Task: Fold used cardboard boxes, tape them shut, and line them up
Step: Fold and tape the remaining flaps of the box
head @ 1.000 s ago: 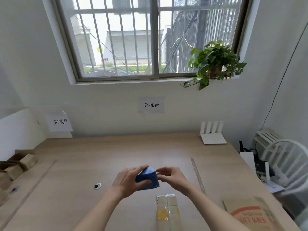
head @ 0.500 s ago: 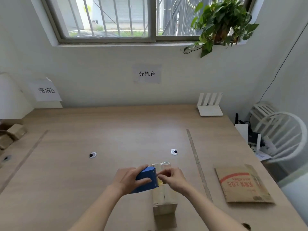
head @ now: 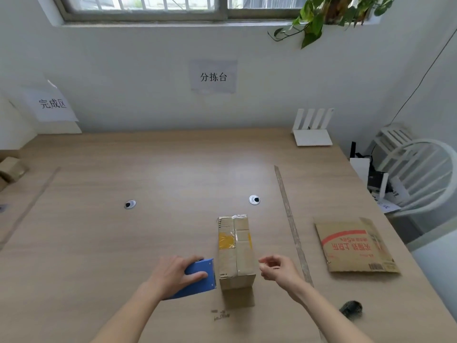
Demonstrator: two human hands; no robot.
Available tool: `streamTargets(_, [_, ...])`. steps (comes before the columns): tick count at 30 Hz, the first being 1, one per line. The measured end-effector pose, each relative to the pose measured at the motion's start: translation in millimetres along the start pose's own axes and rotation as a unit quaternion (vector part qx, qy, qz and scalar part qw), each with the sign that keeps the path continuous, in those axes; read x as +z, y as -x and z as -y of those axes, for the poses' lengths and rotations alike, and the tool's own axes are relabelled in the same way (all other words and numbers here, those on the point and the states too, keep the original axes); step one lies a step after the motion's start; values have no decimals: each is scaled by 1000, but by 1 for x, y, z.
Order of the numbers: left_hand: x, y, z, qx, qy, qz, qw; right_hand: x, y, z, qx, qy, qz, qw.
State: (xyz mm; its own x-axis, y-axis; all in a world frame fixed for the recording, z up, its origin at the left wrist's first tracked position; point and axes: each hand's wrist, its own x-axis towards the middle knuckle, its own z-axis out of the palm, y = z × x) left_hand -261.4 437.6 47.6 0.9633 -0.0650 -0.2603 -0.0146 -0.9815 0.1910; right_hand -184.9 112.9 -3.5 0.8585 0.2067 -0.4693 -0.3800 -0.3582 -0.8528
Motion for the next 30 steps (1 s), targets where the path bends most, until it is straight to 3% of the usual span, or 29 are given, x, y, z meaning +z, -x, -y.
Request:
streamTargets(9, [11,2,1,-16,27,10,999,11,-8,-13,45,23,-48,998])
streamTargets(30, [41,-11,8,-32,37,21,999,25,-20,-32,120,20,-57,991])
